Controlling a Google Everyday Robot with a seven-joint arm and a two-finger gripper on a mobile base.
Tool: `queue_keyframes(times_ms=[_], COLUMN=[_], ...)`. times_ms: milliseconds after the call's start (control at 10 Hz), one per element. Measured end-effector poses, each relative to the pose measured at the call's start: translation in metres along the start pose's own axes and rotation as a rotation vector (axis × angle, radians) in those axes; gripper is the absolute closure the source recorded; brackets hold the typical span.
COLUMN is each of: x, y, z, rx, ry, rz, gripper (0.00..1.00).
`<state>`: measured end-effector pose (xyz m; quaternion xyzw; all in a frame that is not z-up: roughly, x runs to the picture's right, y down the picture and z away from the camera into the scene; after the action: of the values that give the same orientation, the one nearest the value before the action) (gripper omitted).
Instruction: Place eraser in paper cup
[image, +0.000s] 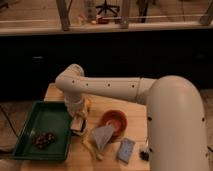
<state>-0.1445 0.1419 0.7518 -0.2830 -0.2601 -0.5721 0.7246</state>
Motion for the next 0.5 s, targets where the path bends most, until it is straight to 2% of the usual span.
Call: queue_keyframes(times_ms=[500], x=[-0.004], y=[0.003], z=[-0.013], rx=[0.060], ry=[-0.010], rz=[-0.030], gripper=[1.00])
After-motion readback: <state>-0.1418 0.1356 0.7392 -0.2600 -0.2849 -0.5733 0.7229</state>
